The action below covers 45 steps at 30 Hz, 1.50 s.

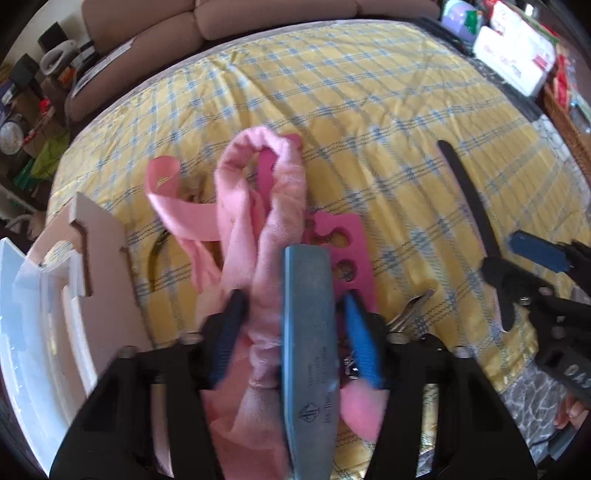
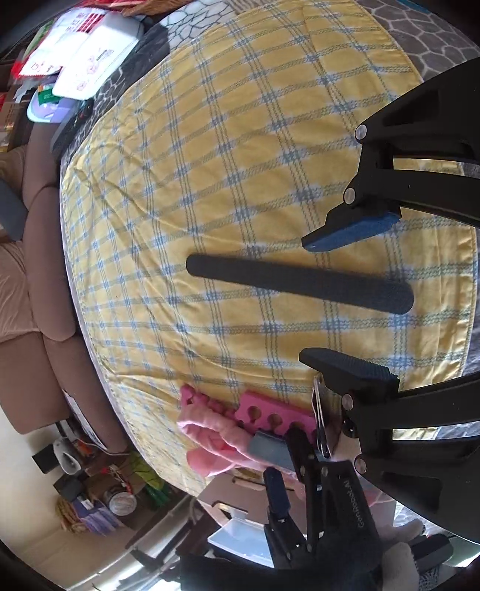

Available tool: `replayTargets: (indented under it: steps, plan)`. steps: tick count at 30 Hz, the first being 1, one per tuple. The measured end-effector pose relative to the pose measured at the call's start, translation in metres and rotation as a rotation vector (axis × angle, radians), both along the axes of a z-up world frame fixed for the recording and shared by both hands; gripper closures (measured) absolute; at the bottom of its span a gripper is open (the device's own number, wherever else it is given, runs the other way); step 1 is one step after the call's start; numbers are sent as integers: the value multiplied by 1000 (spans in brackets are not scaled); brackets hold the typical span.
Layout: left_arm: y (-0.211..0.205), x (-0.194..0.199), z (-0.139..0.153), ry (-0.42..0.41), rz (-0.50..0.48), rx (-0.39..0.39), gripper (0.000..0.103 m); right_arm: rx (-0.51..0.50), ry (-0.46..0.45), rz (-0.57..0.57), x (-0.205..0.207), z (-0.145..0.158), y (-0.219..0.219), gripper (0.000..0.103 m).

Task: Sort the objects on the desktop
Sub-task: 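Grasp the blue sponge file with the left gripper while the right grasps the black file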

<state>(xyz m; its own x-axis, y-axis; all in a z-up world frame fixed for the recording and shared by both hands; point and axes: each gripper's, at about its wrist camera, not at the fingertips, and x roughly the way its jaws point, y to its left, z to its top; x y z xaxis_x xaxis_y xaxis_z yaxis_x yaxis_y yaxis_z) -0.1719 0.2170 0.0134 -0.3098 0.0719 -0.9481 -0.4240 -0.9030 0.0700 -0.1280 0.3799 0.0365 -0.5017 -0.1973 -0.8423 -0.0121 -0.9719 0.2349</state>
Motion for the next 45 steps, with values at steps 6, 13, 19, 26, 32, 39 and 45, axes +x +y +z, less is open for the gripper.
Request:
replayTargets:
  steps: [6, 13, 19, 26, 32, 39, 45]
  plan:
    - [-7, 2, 20, -20, -13, 48, 79, 122, -21, 43, -6, -14, -20, 53]
    - [-39, -1, 61, -16, 32, 171, 79, 76, -10, 8, -1, -16, 0, 94]
    - [-64, 6, 101, -3, 38, 266, 79, -18, 35, -21, 13, 4, 13, 95]
    - [-83, 16, 125, -15, 41, 349, 79, -91, 67, -1, 28, 23, 8, 95]
    - [-81, 9, 102, -21, 74, 289, 79, 23, 41, -45, 24, 12, 8, 58]
    - [-81, -9, 86, -8, 119, 279, 52, 81, -8, -60, 9, -17, 7, 60]
    - [-64, 9, 79, -19, 59, 261, 50, 116, -3, -50, 7, -15, 6, 60]
